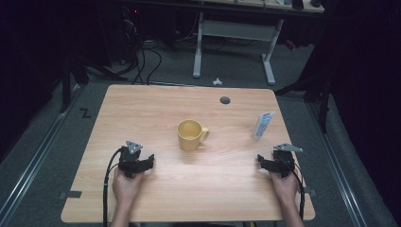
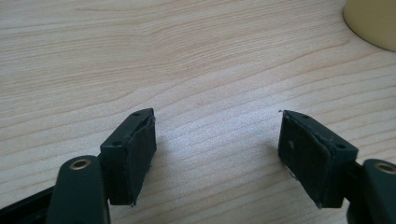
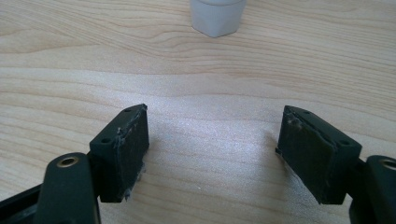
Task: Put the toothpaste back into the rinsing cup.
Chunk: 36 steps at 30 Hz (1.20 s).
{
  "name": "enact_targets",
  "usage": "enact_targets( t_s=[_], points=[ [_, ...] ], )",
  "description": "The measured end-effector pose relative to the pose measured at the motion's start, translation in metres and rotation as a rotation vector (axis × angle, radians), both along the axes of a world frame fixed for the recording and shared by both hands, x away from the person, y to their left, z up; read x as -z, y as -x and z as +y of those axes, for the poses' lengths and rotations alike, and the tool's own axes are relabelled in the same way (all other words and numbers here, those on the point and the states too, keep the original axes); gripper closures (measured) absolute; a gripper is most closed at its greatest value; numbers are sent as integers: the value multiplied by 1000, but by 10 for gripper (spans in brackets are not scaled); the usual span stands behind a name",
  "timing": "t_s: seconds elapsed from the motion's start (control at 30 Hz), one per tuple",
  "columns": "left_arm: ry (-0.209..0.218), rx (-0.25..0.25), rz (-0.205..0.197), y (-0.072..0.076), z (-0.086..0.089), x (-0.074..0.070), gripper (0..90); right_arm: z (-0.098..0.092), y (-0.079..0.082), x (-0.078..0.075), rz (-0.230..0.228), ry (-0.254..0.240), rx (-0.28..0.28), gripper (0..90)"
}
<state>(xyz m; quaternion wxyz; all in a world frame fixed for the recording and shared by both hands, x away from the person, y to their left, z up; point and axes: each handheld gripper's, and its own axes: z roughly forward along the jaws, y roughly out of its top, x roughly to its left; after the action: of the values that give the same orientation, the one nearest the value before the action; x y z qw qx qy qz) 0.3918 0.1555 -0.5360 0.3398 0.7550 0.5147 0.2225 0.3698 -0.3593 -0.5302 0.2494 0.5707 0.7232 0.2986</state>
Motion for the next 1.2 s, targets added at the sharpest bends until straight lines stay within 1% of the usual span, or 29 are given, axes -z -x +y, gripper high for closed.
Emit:
enact_targets(
  t_s=[0.4,0.7,0.9,1.1,1.2],
  points=[
    [-1,1,1,0,0,0,280,1,0,0,1,-3,1,245],
    [-1,-1,0,0,0,0,280,3,1,0,1,-1,29,243],
    [-1,-6,0,1,0,0,280,4,2,0,4,-2,31,245],
    [-1,-6,0,1,-1,0,279,6,4,-1,5,-1,27,278],
    [-1,-6,0,1,-1,0,280,6,8,-1,-3,-6,16,295]
  ],
)
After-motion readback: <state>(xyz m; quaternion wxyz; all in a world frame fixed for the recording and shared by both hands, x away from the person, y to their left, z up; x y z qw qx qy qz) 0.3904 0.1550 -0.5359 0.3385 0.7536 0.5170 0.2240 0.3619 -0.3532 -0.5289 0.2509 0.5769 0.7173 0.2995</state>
